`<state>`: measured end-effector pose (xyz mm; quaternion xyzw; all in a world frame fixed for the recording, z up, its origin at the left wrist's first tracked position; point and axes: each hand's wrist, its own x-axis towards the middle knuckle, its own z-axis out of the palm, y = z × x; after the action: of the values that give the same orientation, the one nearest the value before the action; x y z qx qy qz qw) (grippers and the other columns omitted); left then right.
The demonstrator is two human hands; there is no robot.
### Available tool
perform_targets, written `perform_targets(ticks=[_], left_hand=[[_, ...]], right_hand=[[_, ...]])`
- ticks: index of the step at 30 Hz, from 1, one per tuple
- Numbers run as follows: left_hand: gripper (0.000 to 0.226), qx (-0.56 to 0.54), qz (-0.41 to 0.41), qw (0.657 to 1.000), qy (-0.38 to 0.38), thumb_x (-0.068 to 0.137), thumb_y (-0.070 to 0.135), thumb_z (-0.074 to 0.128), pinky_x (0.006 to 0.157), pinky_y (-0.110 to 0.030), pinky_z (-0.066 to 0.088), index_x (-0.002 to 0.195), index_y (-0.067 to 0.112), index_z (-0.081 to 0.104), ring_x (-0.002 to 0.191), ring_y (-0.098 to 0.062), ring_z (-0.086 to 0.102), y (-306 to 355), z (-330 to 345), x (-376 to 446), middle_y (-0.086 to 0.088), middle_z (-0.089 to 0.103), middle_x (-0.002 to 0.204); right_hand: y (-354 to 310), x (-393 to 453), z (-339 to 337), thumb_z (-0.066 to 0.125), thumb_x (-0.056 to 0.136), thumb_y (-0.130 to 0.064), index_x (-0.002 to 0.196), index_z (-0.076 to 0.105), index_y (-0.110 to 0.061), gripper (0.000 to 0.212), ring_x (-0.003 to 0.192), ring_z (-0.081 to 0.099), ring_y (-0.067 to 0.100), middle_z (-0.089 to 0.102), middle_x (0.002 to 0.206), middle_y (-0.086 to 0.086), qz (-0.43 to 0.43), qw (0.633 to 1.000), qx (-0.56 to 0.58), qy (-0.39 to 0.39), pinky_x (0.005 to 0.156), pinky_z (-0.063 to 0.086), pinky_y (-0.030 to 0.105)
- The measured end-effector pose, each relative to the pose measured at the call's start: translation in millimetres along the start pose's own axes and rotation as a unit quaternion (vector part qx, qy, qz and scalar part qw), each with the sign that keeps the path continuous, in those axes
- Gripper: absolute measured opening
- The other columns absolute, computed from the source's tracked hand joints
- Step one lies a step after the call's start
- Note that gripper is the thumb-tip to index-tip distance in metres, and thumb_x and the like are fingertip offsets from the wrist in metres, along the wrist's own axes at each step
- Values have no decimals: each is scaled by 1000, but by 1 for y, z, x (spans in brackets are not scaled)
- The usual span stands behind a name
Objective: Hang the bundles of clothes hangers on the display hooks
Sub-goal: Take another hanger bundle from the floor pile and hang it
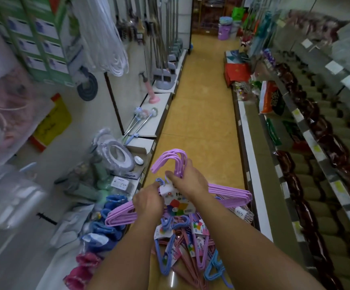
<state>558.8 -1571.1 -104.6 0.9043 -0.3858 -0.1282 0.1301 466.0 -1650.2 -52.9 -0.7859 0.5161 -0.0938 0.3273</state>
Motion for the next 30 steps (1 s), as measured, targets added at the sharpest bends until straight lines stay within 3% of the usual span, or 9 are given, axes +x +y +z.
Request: perform_targets(ticks=[2,5,9,12,15,19,23,26,30], left_hand=[[42,-12,9,1000,0,85,6,50,80,-34,44,121,27,56,103,-30,60,-10,-7,-5,-8,67,108],[38,-27,19,999,-28,86,8,48,78,-35,46,119,25,56,101,-32,60,-27,-15,-9,-9,67,108],[24,-29,-6,999,-27,87,17,49,77,-34,44,106,27,60,101,-33,60,-49,-32,-18,-9,67,109],[32,-21,-35,999,2,86,18,53,81,-34,44,114,30,60,105,-32,60,-64,-47,-27,-8,67,114],[35,-36,-71,997,23,84,18,55,80,-33,44,116,30,61,105,-31,60,-71,-59,-39,-7,67,113],[33,-68,-106,992,30,84,11,51,77,-35,47,110,27,63,102,-32,61,-67,-67,-63,-9,67,112],[27,-120,-155,979,47,85,13,56,76,-34,49,109,21,65,100,-31,62,-61,-68,-93,-10,68,109],[23,-144,-194,969,50,83,10,56,81,-37,50,104,14,64,101,-33,60,-63,-67,-127,-14,67,109],[34,-156,-254,952,66,85,9,56,85,-37,51,118,18,58,104,-32,60,-77,-57,-179,-11,64,116]], right_hand=[[-9,-4,4,45,92,-54,112,49,-18,41,92,63,29,67,96,4,-20,998,-48,31,68,41,33],[-21,-11,6,40,95,-53,109,54,-20,38,92,62,27,67,94,4,-70,994,-84,23,67,37,31],[-18,-21,-4,37,88,-70,136,36,-26,65,99,60,28,65,111,7,-180,970,-142,-77,74,44,34],[1,-27,-12,40,90,-65,149,21,-19,78,114,54,29,54,132,10,-254,927,-251,-114,86,43,36],[5,-31,-11,49,92,-35,137,36,-18,50,113,51,28,53,128,7,-286,903,-298,-116,86,45,35],[-6,-38,-8,47,89,-12,122,45,-13,33,105,56,29,58,115,9,-306,893,-318,-89,71,40,32],[-9,-48,-4,44,92,-8,113,51,-12,22,102,60,28,62,112,9,-316,895,-310,-59,73,42,33],[-11,-61,4,43,94,-9,114,56,-12,24,106,60,29,63,113,9,-327,895,-291,-88,82,46,34],[-19,-91,23,45,93,-8,115,56,-12,25,105,61,30,64,114,11,-365,868,-311,-129,83,48,35]])
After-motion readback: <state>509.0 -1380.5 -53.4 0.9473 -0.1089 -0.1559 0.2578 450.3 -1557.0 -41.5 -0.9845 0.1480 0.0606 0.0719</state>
